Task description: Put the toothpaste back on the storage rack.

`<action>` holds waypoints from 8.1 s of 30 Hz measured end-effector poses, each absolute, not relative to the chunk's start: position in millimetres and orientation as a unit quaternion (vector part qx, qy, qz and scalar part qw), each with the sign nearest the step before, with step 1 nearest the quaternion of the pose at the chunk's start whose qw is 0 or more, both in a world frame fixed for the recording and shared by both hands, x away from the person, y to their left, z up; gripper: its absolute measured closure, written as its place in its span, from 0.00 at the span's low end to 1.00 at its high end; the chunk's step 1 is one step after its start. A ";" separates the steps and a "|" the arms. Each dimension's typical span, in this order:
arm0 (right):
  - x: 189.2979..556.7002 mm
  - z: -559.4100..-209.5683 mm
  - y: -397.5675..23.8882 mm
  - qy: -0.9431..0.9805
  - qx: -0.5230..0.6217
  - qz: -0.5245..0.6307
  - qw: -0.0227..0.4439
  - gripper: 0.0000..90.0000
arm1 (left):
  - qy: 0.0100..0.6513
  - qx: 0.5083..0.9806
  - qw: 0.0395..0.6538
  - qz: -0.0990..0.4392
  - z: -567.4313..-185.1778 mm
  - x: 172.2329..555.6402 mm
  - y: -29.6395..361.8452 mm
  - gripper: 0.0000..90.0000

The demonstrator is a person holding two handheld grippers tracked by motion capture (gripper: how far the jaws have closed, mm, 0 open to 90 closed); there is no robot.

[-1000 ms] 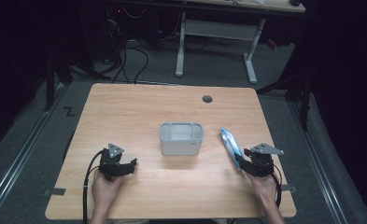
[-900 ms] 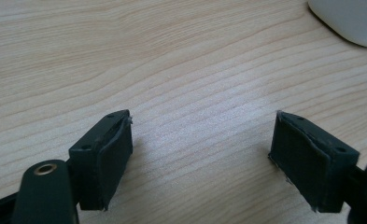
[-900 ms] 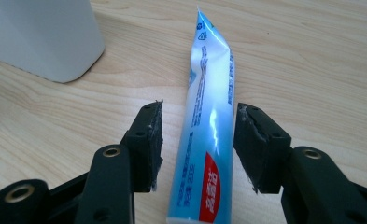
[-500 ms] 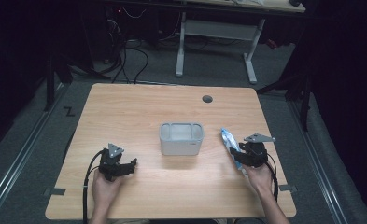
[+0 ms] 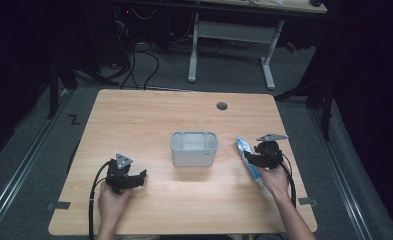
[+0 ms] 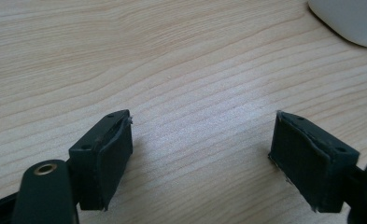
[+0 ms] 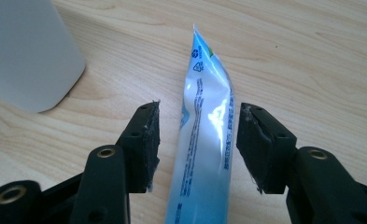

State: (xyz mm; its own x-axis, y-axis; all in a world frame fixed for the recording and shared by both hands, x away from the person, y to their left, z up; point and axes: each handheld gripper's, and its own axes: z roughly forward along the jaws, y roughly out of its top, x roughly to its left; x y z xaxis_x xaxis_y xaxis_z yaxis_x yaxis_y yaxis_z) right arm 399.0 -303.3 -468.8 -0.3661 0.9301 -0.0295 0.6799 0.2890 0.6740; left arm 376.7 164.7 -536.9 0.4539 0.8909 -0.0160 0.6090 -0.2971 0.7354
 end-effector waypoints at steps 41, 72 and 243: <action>450.7 -498.1 -291.6 0.798 0.551 0.191 0.151 0.55 | 0.481 0.780 0.346 0.204 -536.9 376.6 164.5 0.24; 446.4 -487.5 -291.8 0.808 0.534 0.229 0.099 0.78 | 0.480 0.780 0.345 0.204 -536.9 376.6 164.3 0.23; 471.1 -344.9 -149.2 0.798 0.338 0.480 0.135 0.78 | 0.482 0.778 0.347 0.204 -537.0 376.8 164.3 0.24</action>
